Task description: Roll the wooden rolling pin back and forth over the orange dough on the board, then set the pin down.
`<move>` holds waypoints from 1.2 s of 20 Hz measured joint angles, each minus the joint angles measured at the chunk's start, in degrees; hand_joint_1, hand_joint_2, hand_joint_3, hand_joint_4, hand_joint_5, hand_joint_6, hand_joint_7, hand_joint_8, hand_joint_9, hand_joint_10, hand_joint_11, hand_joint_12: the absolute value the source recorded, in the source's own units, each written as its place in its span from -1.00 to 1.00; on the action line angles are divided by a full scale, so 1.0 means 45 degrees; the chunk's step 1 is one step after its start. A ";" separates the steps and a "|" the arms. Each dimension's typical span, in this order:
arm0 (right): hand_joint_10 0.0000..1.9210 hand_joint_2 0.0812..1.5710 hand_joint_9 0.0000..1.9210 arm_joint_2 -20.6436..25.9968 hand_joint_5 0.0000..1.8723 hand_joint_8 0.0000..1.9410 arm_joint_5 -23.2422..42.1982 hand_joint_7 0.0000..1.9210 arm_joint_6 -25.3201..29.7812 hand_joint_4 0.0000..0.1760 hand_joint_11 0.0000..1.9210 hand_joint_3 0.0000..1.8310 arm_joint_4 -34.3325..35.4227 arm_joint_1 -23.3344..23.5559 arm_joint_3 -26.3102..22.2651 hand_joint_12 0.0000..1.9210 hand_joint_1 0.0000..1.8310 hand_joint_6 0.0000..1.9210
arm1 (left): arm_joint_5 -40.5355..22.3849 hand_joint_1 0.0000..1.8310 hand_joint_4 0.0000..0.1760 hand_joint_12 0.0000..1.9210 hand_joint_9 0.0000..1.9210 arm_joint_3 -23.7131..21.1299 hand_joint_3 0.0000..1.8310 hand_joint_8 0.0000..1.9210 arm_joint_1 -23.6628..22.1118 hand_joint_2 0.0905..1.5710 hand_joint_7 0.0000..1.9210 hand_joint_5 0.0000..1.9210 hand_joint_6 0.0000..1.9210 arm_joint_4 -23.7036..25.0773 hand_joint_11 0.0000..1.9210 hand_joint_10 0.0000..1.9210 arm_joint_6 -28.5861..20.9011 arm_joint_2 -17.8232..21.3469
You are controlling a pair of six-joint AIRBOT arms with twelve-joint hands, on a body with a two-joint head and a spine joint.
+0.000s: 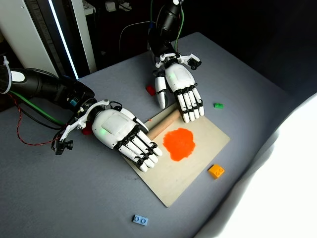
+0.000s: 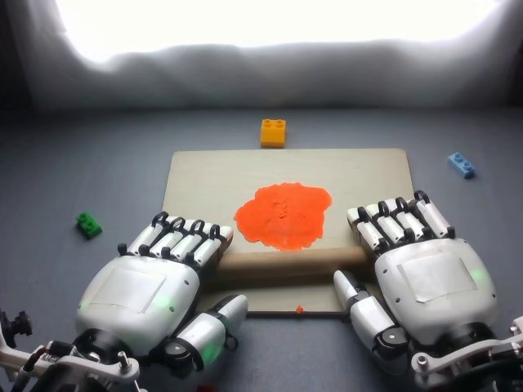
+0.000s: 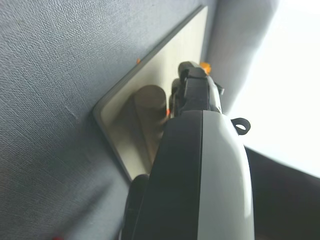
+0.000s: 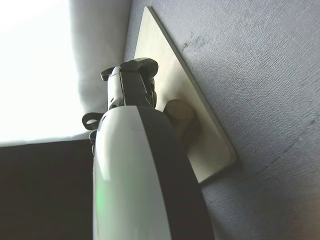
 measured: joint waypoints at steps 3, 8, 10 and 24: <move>-1.00 0.83 -0.68 0.0000 -0.66 -1.00 0.0000 -0.63 -0.0010 -1.00 -1.00 -1.00 0.0010 0.0000 0.0000 -0.22 -1.00 -1.00 | 0.0000 -1.00 -1.00 -0.72 -0.84 0.0000 -1.00 -1.00 0.0000 0.89 -0.78 -0.80 -1.00 0.0005 -1.00 -1.00 0.0000 0.0000; -1.00 0.85 -0.69 0.0005 -0.69 -1.00 0.0000 -0.65 -0.0010 -1.00 -1.00 -1.00 0.0015 0.0000 0.0000 -0.25 -1.00 -1.00 | 0.0005 -1.00 -1.00 -0.73 -0.84 0.0005 -1.00 -0.99 -0.0005 0.88 -0.79 -0.82 -1.00 0.0005 -1.00 -0.99 0.0000 0.0000; -1.00 0.84 -0.69 0.0034 -0.68 -1.00 0.0000 -0.65 -0.0019 -1.00 -1.00 -1.00 0.0019 0.0015 0.0000 -0.25 -1.00 -0.99 | 0.0010 -1.00 -1.00 -0.69 -0.83 0.0005 -1.00 -0.99 -0.0005 0.88 -0.78 -0.81 -0.99 0.0010 -1.00 -0.99 -0.0005 0.0000; -0.98 0.78 -0.62 0.0544 -0.65 -0.99 0.0049 -0.59 -0.0010 -1.00 -1.00 -1.00 -0.0690 0.0534 -0.0092 -0.16 -1.00 -0.99 | 0.1749 -1.00 -1.00 -0.69 -0.83 -0.0024 -1.00 -1.00 -0.1982 0.84 -0.78 -0.80 -0.99 -0.0131 -1.00 -0.99 -0.0092 0.0816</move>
